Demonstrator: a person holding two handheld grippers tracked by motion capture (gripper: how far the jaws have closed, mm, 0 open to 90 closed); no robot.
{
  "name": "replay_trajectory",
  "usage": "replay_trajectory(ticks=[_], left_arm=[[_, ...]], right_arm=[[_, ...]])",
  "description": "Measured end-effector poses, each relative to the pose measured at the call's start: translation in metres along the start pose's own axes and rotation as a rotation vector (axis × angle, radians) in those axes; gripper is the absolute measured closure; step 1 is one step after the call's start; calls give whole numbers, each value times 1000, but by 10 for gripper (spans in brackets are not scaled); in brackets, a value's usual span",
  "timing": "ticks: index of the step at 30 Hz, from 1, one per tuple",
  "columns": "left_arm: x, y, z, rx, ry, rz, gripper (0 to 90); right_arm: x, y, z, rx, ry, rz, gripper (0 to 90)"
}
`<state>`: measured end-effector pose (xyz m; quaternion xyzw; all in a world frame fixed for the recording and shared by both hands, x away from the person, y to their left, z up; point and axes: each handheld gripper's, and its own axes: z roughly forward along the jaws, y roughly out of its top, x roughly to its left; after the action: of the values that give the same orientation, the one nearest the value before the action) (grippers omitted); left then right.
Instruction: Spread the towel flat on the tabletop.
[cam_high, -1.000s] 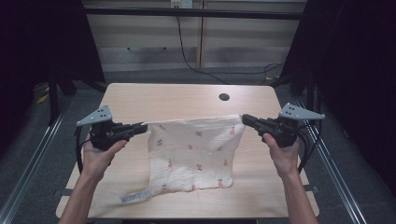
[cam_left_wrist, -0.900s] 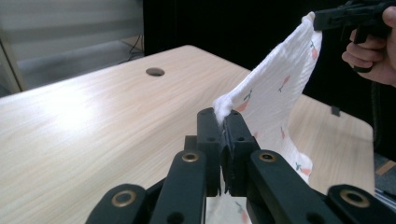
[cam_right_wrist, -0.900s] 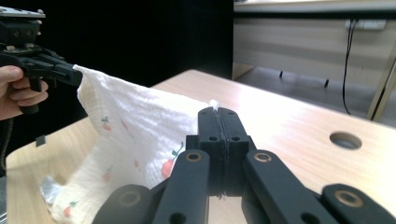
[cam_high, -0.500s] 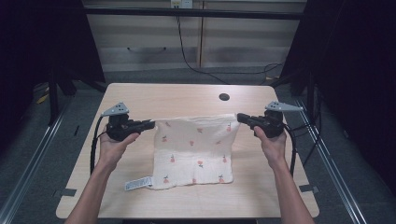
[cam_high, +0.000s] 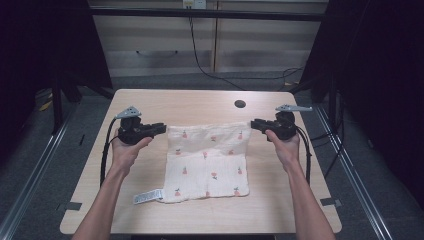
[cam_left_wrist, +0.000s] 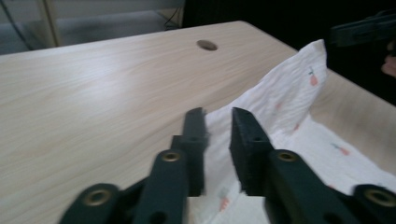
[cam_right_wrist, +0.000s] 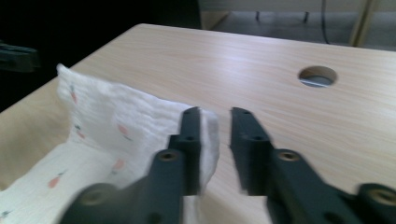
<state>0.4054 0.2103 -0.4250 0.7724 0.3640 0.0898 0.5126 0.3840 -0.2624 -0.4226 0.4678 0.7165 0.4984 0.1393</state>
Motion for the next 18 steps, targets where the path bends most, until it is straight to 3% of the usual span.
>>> replay_trajectory(ticks=[5, 11, 12, 14, 18], left_arm=[[2, -8, -5, 11, -12, -11, 666], [-9, -16, -19, 11, -45, -33, 620], [-11, -17, -21, 15, -49, -29, 600], [-14, -20, -25, 17, -37, -39, 600], [-18, -26, -33, 17, -52, -55, 599]], right_arm=[[1, -2, -5, 10, -2, -4, 605], [14, -5, -12, 4, 42, -35, 535], [17, -12, -13, 18, 73, -32, 512], [18, -15, -13, 23, 90, -31, 508], [25, -29, -10, 84, 123, -58, 505]])
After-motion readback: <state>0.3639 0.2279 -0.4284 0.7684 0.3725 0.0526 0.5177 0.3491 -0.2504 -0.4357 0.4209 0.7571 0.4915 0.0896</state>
